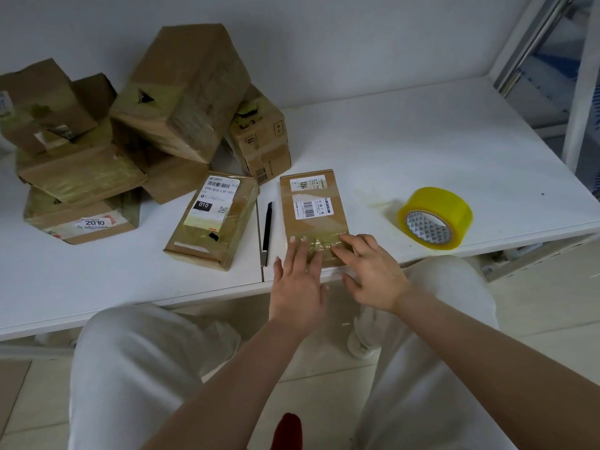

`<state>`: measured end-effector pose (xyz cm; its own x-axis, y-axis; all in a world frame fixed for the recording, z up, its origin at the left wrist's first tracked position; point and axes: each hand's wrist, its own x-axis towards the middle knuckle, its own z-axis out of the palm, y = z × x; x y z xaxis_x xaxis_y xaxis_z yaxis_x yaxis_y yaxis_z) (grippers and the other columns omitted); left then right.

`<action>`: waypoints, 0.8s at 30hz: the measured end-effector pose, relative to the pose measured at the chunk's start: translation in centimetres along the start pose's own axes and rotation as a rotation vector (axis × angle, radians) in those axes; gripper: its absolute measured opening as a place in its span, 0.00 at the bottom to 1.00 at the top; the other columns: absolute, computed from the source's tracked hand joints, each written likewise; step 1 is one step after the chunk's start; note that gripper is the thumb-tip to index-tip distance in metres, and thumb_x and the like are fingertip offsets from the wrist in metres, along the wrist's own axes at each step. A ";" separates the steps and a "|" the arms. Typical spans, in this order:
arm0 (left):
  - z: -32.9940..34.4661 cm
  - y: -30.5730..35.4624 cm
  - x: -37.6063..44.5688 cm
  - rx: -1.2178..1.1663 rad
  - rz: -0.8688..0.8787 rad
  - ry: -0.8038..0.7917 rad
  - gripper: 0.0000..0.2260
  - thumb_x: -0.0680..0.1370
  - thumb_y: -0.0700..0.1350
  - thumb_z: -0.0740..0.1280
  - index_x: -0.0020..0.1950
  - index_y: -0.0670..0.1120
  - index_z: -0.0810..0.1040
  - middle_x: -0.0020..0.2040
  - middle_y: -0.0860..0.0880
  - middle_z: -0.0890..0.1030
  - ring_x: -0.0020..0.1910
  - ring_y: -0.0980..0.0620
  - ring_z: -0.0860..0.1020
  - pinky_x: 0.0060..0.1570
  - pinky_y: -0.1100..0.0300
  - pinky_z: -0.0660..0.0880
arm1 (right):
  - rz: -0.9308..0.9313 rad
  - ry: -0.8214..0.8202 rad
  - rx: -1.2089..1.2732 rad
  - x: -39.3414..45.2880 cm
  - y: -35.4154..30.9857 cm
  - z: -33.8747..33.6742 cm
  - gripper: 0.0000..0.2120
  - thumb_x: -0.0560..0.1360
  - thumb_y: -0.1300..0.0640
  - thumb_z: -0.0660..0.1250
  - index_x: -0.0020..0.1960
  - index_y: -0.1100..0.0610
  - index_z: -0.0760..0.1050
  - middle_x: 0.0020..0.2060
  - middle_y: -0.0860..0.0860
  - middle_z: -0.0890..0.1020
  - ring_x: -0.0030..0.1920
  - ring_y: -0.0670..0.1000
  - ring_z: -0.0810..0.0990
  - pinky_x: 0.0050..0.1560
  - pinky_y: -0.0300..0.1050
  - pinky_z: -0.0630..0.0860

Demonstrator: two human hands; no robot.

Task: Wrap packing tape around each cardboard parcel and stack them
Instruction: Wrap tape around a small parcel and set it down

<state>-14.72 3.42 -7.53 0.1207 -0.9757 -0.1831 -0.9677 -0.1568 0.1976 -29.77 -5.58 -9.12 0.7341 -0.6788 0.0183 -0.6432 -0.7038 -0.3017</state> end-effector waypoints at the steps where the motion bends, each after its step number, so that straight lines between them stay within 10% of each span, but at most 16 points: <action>1: 0.1 0.1 0.1 0.002 0.022 0.001 0.28 0.82 0.50 0.55 0.80 0.46 0.48 0.80 0.46 0.41 0.78 0.47 0.35 0.75 0.46 0.41 | 0.003 0.009 0.006 0.1 0.0 0.0 0.26 0.65 0.57 0.73 0.63 0.60 0.77 0.62 0.61 0.77 0.58 0.64 0.75 0.53 0.55 0.79; 24: -0.4 0.2 1.3 0.009 0.082 -0.089 0.35 0.82 0.49 0.57 0.79 0.44 0.37 0.79 0.47 0.35 0.78 0.50 0.35 0.75 0.52 0.39 | 0.048 -0.011 0.000 1.0 -0.7 -1.3 0.22 0.66 0.54 0.66 0.59 0.58 0.79 0.58 0.55 0.79 0.57 0.61 0.75 0.51 0.54 0.79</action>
<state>-14.62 2.02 -7.36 0.0215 -0.9675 -0.2519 -0.9755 -0.0755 0.2068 -28.88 -6.07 -7.70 0.7047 -0.7094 -0.0066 -0.6778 -0.6705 -0.3016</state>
